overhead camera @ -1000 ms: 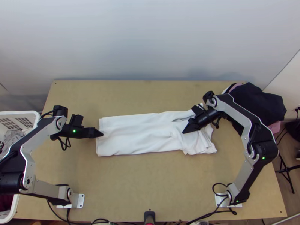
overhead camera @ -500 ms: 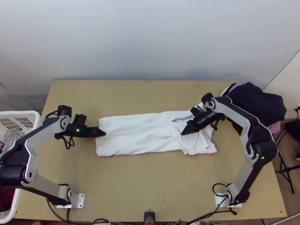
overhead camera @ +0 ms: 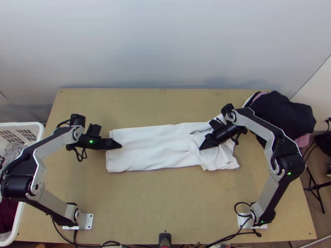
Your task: Fold the t-shirt
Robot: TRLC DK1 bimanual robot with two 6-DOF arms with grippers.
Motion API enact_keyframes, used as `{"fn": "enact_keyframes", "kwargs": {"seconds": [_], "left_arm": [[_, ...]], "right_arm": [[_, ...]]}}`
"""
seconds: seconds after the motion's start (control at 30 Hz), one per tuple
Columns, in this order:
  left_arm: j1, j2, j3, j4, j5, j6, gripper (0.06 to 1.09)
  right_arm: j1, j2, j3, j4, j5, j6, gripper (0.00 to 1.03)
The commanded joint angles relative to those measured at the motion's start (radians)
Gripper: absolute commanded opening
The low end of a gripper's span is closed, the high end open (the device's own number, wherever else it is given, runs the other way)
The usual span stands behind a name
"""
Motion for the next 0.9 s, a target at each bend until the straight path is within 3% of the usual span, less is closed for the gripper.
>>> {"fn": "enact_keyframes", "kwargs": {"seconds": [0.0,0.07,0.13,0.27,0.4,0.47,0.87], "left_arm": [[-0.061,0.096,0.035,-0.021,0.038,0.007,0.92],[-0.073,0.124,0.058,-0.038,0.081,0.007,0.83],[-0.076,0.141,0.071,-0.046,0.122,0.008,0.64],[-0.073,0.145,0.071,-0.040,0.119,0.016,0.34],[-0.047,0.101,0.056,-0.026,0.121,0.016,0.21],[-0.032,0.078,0.058,-0.026,0.121,0.004,0.09],[-0.058,-0.011,0.142,-0.106,0.150,-0.064,0.09]], "right_arm": [[0.000,0.027,-0.018,0.053,0.002,0.018,0.03],[0.002,0.036,-0.016,0.057,0.001,0.018,0.03],[0.000,0.042,-0.010,0.062,0.001,0.021,0.03],[-0.009,0.064,0.016,0.062,0.002,0.021,0.03],[-0.014,0.096,0.062,0.062,0.002,0.025,0.03],[-0.011,0.118,0.088,0.062,0.004,0.038,0.03],[-0.006,0.162,0.120,0.085,0.037,0.082,0.03]]}}
